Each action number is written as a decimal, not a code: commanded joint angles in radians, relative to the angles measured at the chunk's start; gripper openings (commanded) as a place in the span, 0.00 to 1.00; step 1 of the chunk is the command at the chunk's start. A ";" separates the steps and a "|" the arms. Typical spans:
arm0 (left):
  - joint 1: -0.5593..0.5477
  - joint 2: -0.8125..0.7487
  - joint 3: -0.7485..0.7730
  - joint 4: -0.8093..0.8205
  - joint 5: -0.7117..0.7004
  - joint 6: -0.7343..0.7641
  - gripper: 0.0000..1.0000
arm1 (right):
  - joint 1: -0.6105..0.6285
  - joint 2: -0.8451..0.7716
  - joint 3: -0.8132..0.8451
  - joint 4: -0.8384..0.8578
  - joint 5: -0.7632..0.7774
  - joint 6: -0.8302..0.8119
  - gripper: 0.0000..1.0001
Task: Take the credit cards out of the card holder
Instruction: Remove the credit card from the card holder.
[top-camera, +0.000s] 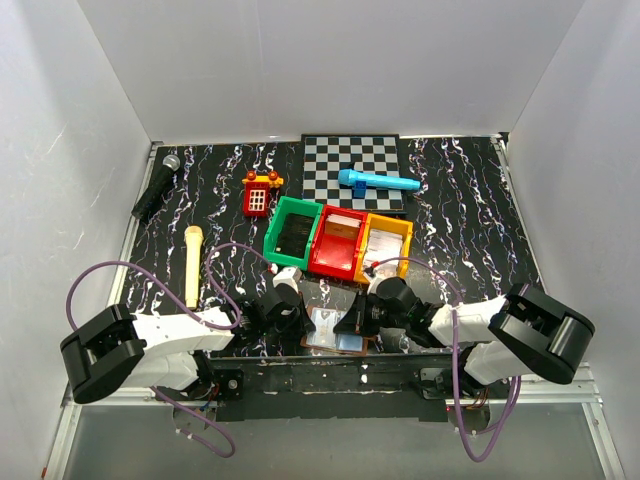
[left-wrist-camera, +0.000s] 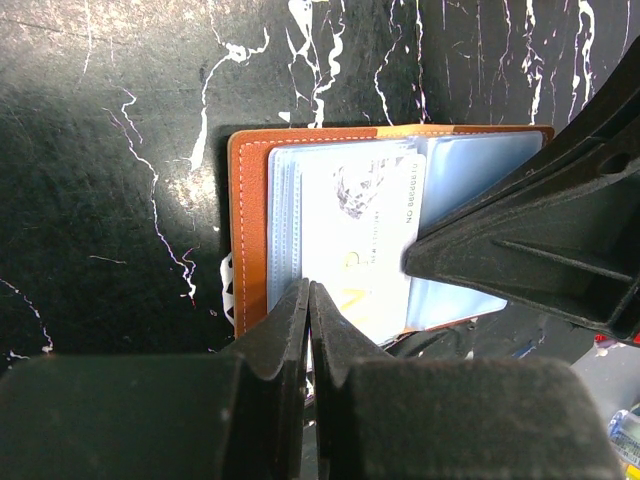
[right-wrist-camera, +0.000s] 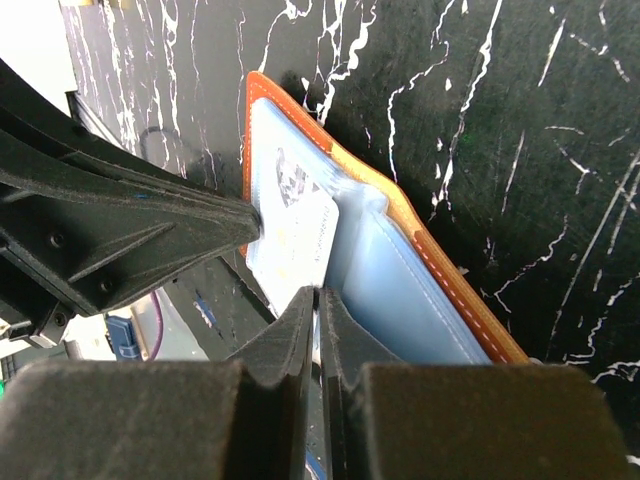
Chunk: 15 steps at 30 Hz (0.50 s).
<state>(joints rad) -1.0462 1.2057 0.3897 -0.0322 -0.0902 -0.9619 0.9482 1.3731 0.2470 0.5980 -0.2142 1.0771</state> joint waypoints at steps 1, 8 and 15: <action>-0.003 0.045 -0.052 -0.115 -0.013 0.006 0.00 | 0.000 -0.035 0.020 0.039 -0.036 -0.016 0.10; -0.003 0.040 -0.058 -0.117 -0.019 -0.001 0.00 | -0.009 -0.074 0.015 -0.015 -0.027 -0.025 0.01; -0.003 0.038 -0.060 -0.120 -0.022 -0.005 0.00 | -0.026 -0.086 0.014 -0.029 -0.027 -0.025 0.01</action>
<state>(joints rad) -1.0466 1.2072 0.3817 -0.0147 -0.0898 -0.9810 0.9348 1.3144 0.2470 0.5529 -0.2237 1.0668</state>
